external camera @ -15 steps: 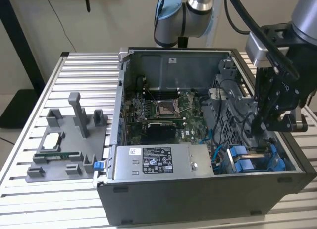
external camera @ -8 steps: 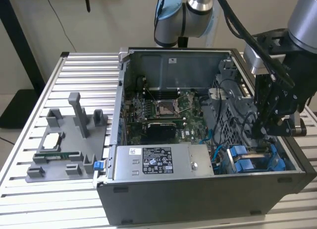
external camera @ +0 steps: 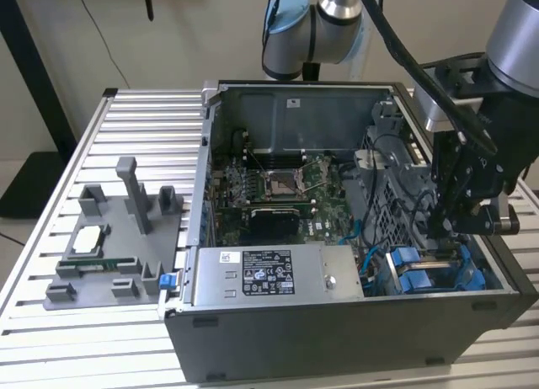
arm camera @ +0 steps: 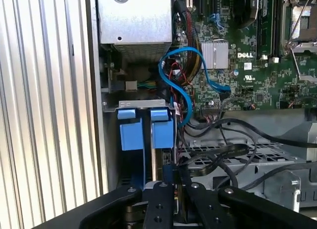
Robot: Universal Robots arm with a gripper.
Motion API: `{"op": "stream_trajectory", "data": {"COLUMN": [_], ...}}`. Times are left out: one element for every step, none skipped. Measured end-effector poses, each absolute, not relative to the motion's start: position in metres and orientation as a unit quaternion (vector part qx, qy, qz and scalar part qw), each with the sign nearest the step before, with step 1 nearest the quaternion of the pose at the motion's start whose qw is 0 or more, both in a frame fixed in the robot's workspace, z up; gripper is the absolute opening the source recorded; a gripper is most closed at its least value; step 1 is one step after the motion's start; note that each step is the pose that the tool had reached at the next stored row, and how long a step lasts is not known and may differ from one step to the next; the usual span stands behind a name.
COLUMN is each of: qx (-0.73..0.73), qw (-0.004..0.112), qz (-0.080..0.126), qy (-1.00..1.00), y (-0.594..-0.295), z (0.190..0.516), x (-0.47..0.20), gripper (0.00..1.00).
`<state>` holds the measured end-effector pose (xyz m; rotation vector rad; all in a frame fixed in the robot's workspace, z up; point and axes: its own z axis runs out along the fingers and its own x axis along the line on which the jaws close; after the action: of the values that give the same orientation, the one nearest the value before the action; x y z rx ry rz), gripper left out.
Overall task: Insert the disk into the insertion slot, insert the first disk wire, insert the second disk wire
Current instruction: 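Insert the second disk wire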
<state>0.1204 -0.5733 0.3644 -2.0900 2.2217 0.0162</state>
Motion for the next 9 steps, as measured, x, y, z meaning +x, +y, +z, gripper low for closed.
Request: {"op": "stream_trajectory", "data": {"qx": [-0.684,-0.685,-0.685,-0.685,-0.685,-0.685,-0.685,-0.685,-0.685], "qw": [0.046,0.048,0.049,0.051,0.053,0.054,0.056,0.058,0.059], "qz": [0.004,0.002,0.000,-0.002,-0.004,-0.005,-0.007,-0.009,-0.010], "qy": [0.728,0.727,0.727,0.727,0.727,0.727,0.727,0.727,0.726], "y": [-0.5733,-0.5733,-0.5733,-0.5733,-0.5733,-0.5733,-0.5733,-0.5733,-0.5733], "z": [0.3632,0.3620,0.3609,0.3598,0.3586,0.3573,0.3561,0.3549,0.3536], "x": [0.1204,0.1204,0.1205,0.1204,0.1204,0.1204,0.1205,0.1205,0.1205], "gripper": [0.00,0.00,0.00,0.00,0.00,0.00,0.00,0.00,0.00]}}
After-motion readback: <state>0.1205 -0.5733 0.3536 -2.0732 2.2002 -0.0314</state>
